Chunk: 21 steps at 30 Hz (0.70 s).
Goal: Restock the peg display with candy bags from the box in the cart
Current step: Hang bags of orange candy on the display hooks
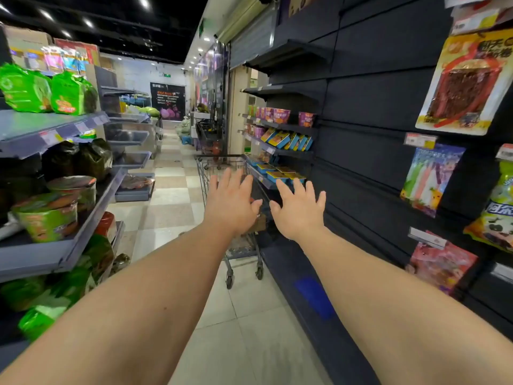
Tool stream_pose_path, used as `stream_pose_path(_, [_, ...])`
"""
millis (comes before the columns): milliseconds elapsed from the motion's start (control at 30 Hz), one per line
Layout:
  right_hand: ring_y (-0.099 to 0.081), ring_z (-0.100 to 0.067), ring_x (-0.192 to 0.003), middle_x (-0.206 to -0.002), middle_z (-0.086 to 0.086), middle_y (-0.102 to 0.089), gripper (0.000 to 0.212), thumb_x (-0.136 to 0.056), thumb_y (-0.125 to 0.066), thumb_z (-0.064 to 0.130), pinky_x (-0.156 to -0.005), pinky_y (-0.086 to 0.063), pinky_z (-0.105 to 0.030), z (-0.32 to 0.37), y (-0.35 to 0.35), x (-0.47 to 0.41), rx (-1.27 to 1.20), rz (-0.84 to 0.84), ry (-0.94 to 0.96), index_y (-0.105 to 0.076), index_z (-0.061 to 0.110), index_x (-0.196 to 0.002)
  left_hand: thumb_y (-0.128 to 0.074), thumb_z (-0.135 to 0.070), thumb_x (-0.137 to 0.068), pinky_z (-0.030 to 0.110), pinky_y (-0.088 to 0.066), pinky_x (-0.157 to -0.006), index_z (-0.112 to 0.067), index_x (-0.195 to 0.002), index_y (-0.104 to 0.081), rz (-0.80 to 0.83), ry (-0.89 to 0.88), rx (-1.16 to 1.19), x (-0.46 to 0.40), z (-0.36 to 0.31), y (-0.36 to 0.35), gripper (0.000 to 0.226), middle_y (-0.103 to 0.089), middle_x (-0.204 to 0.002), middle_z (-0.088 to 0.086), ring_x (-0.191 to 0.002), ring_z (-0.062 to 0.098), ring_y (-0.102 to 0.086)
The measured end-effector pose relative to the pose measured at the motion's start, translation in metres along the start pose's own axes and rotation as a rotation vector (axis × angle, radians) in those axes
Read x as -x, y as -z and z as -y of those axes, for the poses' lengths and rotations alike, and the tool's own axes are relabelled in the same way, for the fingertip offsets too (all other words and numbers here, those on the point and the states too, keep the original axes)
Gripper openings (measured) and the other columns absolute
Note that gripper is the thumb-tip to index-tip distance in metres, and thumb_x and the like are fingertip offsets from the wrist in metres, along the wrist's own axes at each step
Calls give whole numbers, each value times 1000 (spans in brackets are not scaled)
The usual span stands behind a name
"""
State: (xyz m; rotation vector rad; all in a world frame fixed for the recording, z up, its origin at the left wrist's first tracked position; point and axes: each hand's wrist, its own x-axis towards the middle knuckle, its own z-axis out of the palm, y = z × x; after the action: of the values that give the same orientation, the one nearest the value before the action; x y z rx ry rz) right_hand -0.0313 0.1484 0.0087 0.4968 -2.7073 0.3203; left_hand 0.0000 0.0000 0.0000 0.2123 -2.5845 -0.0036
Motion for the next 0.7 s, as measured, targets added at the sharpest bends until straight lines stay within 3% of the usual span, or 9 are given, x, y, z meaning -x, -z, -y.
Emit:
stream_pose_path(100, [-36,-34,-139,-151,-10,-41,52,-101,-38,45,-115,-24,-56,-6,-26,1,-9,285,-24,-31,30,-151,-44,-60,-95,50,-33,-114,-20,-146,-40,307,-22,-31,3,-1,-24,65,-44,-150,9,-139,31,-38])
stream_pose_path(167, [-44,-34,-131,-143,-10,-48,50,-100,-40,45,-110,-33,-52,-10,-46,6,-35,372,-41,-37,26,-147,-46,-60,-94,49,-35,-113,-19,-148,-38,440,-21,-28,11,-2,-40,68,-43,-151,8,-138,31,-39])
stream_pose_path(433, [-32,-31,-140,-150,-8,-41,51,-102,-41,43,-115,-23,-52,-15,-103,-5,-73,377,-7,-34,25,-149,-46,-58,-95,50,-29,-116,-20,-148,-37,464,-14,-19,10,6,-94,66,-42,-150,9,-141,32,-35])
stream_pose_path(700, [-24,-30,-146,-156,-8,-32,55,-102,-41,43,-119,-19,-51,-6,-170,-93,-46,419,-18,-28,26,-153,-47,-57,-96,50,-29,-113,-20,-148,-36,519,30,8,-62,54,-165,65,-43,-151,8,-141,31,-36])
